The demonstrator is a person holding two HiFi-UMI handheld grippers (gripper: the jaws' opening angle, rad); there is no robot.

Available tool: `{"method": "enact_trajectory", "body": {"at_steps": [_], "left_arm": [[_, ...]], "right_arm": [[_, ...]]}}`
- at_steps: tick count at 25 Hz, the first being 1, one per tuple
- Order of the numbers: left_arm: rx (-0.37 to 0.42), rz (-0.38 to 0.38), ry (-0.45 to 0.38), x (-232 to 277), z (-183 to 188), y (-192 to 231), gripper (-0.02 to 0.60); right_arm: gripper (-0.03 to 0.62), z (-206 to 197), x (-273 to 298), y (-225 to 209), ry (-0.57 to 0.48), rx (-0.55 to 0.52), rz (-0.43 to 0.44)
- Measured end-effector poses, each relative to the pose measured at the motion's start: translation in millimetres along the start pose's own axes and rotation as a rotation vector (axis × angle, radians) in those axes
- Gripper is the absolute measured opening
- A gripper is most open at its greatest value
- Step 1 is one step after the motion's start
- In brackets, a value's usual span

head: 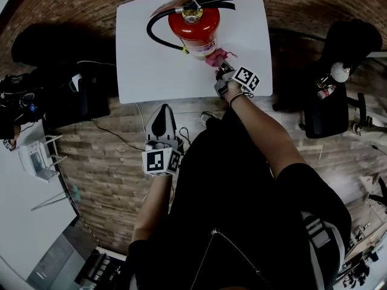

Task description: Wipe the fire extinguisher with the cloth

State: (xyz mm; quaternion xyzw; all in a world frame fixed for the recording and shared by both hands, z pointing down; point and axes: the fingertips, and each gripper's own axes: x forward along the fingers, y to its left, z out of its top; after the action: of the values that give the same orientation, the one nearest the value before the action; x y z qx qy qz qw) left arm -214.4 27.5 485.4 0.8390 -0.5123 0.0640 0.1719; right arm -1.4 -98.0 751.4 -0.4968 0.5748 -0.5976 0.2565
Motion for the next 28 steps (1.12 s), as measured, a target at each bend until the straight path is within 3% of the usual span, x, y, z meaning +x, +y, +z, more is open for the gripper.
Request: {"method": "enact_trajectory", "body": {"at_steps": [28], "left_arm": [[0.000,-0.052,-0.079,-0.5,24.8,-13.2,0.008]], "right_arm": [[0.094,14.0,-30.9,94.9,-0.008,0.000,0.130]]}}
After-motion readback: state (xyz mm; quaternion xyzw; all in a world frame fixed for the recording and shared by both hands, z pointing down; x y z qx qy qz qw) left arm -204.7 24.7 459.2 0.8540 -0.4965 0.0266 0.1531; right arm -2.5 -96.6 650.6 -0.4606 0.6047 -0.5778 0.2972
